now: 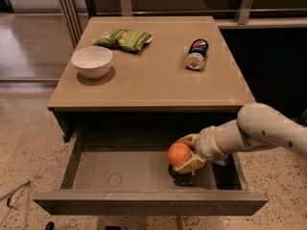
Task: Pick orange from top drawer and place on counter
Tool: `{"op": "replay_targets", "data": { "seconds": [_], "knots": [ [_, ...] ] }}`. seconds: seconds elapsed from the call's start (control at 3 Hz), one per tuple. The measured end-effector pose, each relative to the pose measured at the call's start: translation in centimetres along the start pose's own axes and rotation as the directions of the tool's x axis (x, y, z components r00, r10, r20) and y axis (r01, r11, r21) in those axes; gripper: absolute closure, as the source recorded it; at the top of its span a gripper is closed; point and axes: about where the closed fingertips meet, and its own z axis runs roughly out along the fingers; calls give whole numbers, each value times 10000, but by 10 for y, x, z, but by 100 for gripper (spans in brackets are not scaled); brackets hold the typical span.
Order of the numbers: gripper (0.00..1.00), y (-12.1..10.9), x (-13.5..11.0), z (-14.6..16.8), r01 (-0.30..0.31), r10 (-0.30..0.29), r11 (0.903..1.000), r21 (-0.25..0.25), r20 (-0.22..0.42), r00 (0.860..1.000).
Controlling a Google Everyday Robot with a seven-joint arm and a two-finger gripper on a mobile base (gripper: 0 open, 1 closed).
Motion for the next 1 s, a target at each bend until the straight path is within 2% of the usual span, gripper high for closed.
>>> {"op": "replay_targets", "data": {
  "seconds": [0.33, 0.67, 1.0],
  "knots": [
    [100, 5, -47, -26, 50, -24, 9982, -600, 433, 9991],
    [100, 5, -47, -26, 50, -24, 9982, -601, 433, 9991],
    [100, -2, -75, -51, 282, -251, 9986, -456, 679, 9974]
  ]
}}
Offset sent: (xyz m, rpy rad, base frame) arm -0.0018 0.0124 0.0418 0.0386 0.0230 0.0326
